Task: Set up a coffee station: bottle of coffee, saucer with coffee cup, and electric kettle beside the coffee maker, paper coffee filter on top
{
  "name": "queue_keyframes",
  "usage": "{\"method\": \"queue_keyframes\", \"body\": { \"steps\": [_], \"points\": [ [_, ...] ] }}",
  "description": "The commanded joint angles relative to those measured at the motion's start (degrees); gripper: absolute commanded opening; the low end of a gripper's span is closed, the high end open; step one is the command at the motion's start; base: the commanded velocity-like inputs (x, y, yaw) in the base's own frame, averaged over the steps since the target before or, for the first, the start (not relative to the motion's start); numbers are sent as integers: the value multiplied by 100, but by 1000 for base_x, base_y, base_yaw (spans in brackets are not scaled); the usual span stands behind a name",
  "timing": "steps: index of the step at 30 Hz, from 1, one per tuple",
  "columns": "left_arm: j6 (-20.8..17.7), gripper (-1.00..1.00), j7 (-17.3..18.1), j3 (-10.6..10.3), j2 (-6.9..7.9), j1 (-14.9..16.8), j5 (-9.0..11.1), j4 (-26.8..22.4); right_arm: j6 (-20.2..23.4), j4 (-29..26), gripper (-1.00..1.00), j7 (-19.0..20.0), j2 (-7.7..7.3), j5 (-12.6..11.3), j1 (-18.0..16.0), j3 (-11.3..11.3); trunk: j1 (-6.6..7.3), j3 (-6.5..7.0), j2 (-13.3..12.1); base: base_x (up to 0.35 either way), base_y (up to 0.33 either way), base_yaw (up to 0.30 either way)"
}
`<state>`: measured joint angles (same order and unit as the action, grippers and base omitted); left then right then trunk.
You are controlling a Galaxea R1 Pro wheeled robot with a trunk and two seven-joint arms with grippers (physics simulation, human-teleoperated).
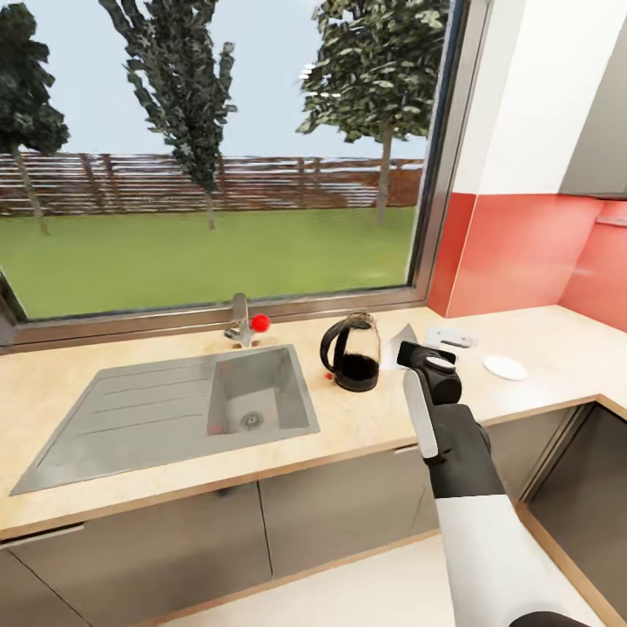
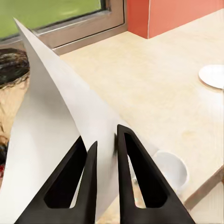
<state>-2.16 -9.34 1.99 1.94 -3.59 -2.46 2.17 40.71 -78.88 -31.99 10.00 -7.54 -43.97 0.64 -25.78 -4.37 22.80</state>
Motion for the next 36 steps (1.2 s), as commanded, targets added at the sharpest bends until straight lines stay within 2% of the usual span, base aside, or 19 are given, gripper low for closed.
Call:
{"method": "queue_keyframes", "body": {
  "steps": [1, 7, 29, 36],
  "points": [
    [0, 100, -9, 21, 5, 5, -26, -6, -2, -9, -100, -70, 0, -81, -6, 7, -1, -5, 12, -308, 195, 196],
    [5, 100, -11, 21, 0, 7, -26, -6, -2, -13, -100, -70, 0, -73, -6, -2, -1, 32, 12, -286, 204, 196],
    [5, 100, -12, 19, 19, 7, -26, -6, -2, -23, -100, -70, 0, -67, -6, -2, -1, 171, 12, -9, 6, 196],
    [5, 100, -15, 20, 8, 7, -26, -6, -2, -34, -100, -70, 0, -64, -6, -2, -1, 215, 12, -245, 0, 196]
  ]
}}
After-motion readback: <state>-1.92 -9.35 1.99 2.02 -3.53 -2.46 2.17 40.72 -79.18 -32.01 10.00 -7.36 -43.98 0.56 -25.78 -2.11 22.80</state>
